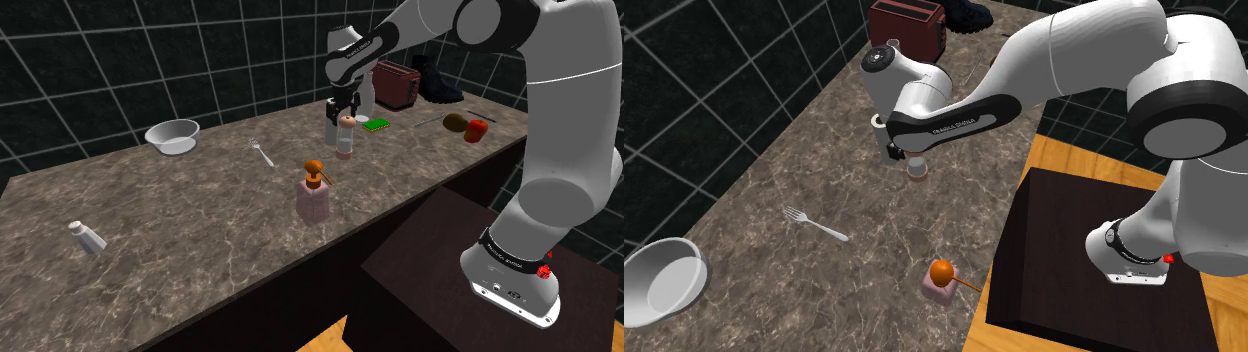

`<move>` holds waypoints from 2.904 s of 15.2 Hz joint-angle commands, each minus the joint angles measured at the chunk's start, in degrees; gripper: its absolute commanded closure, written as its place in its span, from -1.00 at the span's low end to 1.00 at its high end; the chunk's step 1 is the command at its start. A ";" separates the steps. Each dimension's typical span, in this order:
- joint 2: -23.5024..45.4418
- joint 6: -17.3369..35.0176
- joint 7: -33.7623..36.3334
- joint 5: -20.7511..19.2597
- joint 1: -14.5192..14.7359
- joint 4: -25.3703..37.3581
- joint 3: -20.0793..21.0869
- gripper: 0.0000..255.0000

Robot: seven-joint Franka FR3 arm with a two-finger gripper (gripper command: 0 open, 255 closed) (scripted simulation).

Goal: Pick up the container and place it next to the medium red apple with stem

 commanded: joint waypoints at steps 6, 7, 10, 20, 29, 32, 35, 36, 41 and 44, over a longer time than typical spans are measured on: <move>0.01 0.01 0.00 0.00 0.00 0.01 0.00 1.00; 0.01 0.00 0.00 0.00 0.00 0.01 0.00 1.00; 0.01 0.00 0.01 0.00 0.01 0.00 0.00 1.00; -2.71 -4.86 -0.75 0.24 0.06 2.21 0.05 1.00; -5.00 -10.69 -1.61 0.48 0.12 5.79 0.09 1.00; -5.57 -12.71 -1.91 0.56 0.15 7.27 0.10 1.00; -6.04 -14.78 -2.20 0.64 0.17 8.89 0.10 1.00; -6.17 -15.48 -2.30 0.66 0.18 9.46 0.10 1.00; -6.63 -19.07 -2.82 0.78 0.21 12.62 0.11 1.00; -6.74 -21.29 -3.13 0.85 0.22 14.75 0.10 1.00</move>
